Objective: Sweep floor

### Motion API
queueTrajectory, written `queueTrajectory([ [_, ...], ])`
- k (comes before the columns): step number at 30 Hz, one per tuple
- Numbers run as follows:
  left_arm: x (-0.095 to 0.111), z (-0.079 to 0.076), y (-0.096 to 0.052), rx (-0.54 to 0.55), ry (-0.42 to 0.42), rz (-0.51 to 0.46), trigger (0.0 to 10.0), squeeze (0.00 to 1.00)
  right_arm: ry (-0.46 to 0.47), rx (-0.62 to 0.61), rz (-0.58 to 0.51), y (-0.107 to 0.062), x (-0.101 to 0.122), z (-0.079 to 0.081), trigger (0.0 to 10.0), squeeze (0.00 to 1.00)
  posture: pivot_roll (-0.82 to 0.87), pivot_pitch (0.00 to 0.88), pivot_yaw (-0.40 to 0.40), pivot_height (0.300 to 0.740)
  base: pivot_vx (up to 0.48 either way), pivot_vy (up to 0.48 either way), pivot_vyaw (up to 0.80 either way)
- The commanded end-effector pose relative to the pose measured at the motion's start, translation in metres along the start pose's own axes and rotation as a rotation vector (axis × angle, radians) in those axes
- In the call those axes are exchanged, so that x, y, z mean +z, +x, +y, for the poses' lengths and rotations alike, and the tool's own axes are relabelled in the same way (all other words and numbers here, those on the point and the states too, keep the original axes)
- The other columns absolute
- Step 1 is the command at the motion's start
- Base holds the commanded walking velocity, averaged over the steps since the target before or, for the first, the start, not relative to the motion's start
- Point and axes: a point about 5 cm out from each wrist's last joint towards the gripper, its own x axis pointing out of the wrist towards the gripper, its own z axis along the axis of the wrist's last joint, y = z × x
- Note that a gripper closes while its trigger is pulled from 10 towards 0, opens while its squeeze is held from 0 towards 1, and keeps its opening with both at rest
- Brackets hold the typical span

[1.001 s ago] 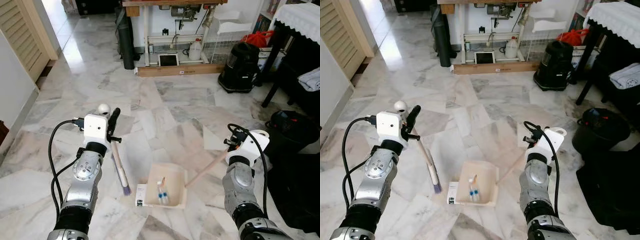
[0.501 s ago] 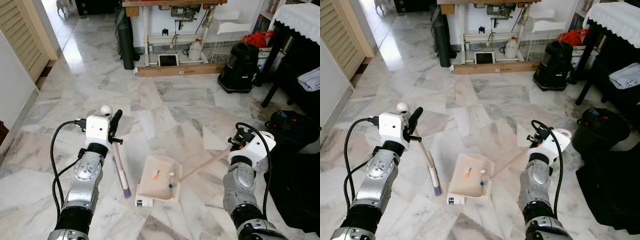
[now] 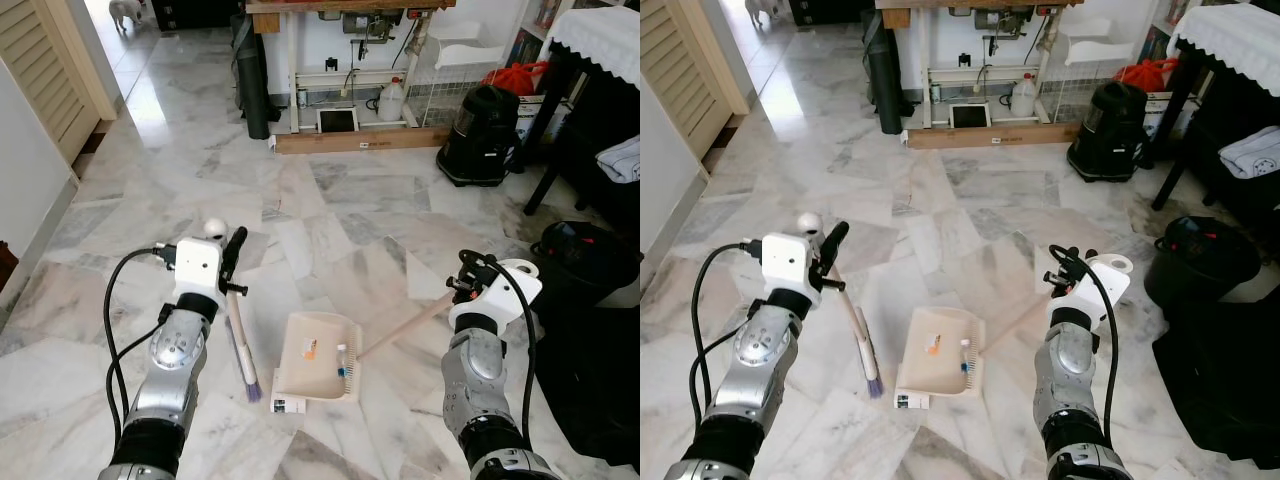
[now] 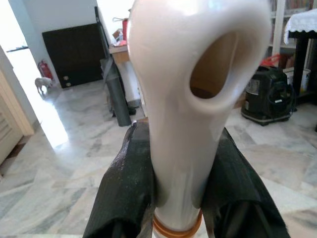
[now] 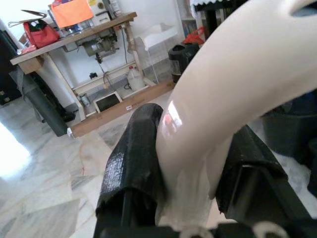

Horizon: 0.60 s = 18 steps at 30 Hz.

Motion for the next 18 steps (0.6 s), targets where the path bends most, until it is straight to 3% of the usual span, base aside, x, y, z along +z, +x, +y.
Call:
queueTrajectory([
  [1,0.01,0.0,0.001,-0.027,0.033,-0.061,10.0,0.0,0.001,0.035,-0.115,0.004,0.02,0.006,10.0,0.0,0.01,0.0,-0.009,0.74,0.0,0.0,0.0],
  [8,0.013,-0.009,-0.006,-0.124,0.079,-0.084,10.0,0.0,-0.042,0.086,-0.144,-0.003,0.024,0.006,10.0,0.0,0.02,0.0,-0.02,0.74,0.0,0.0,0.0],
  [18,0.015,-0.018,-0.004,-0.13,0.066,-0.1,10.0,0.0,-0.042,0.088,-0.149,-0.006,0.025,0.007,10.0,0.0,0.02,0.0,-0.022,0.74,0.0,0.0,0.0],
])
